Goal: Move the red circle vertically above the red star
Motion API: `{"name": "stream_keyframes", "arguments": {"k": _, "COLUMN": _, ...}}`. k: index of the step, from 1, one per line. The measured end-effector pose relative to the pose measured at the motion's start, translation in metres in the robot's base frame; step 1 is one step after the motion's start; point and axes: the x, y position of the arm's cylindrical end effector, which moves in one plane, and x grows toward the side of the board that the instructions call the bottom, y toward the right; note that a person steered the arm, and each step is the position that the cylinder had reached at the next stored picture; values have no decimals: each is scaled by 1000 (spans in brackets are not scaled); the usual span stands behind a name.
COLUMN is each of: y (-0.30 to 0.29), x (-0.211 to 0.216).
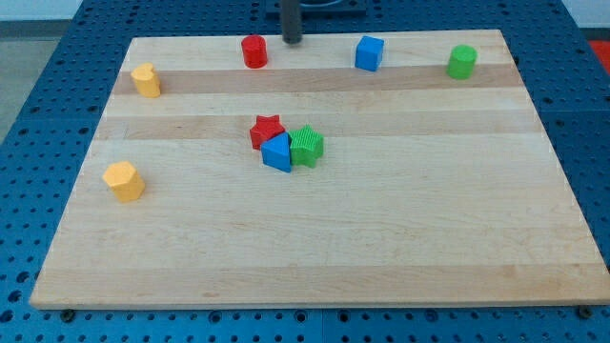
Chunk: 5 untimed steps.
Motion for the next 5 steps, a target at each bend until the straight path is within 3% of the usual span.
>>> {"name": "stream_keyframes", "arguments": {"k": 1, "y": 19, "x": 40}}
{"name": "stream_keyframes", "arguments": {"k": 2, "y": 4, "x": -10}}
{"name": "stream_keyframes", "arguments": {"k": 3, "y": 1, "x": -10}}
{"name": "stream_keyframes", "arguments": {"k": 4, "y": -73, "x": -10}}
{"name": "stream_keyframes", "arguments": {"k": 5, "y": -103, "x": -10}}
